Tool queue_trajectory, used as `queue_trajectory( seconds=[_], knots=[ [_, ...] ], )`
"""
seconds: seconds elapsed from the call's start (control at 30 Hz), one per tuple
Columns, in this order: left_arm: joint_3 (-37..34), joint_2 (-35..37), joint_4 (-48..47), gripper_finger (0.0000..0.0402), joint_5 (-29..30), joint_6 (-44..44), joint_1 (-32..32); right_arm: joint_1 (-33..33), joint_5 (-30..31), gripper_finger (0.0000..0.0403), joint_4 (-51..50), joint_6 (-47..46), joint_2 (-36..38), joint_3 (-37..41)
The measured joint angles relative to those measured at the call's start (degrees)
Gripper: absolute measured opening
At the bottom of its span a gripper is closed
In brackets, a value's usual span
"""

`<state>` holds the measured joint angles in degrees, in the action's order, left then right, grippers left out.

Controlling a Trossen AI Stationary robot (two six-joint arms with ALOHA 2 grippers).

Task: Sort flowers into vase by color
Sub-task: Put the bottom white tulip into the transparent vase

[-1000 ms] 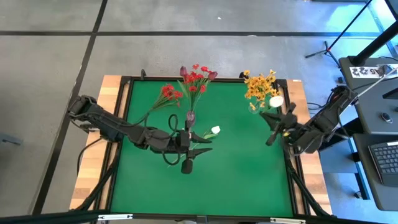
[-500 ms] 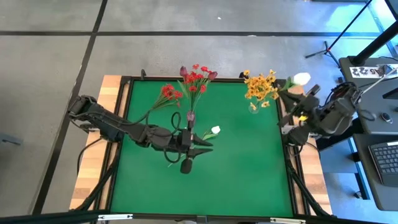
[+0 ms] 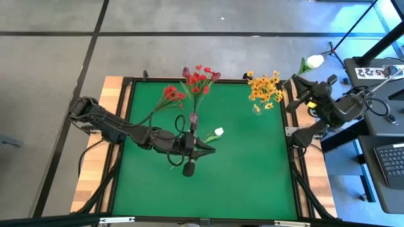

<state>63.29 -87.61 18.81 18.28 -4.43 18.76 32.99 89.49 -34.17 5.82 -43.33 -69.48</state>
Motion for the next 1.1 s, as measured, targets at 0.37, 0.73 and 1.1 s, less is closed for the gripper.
queue_trajectory(
  seconds=[0.37, 0.73, 1.1],
  knots=[
    [0.0, 0.0, -0.7, 0.0005, 0.0, -1.1, 0.0, -18.7, -15.0, 0.0000, -11.2, -10.5, 0.6, 6.3],
    [0.0, -0.2, -2.8, 0.0005, 0.0, -1.5, 0.0, -31.3, -34.2, 0.0000, -4.8, -12.5, 9.1, 16.0],
    [0.0, -0.2, -3.0, 0.0004, 0.0, -1.6, 0.0, -36.6, -38.2, 0.0000, 6.1, -8.0, 19.5, 28.6]
  ],
)
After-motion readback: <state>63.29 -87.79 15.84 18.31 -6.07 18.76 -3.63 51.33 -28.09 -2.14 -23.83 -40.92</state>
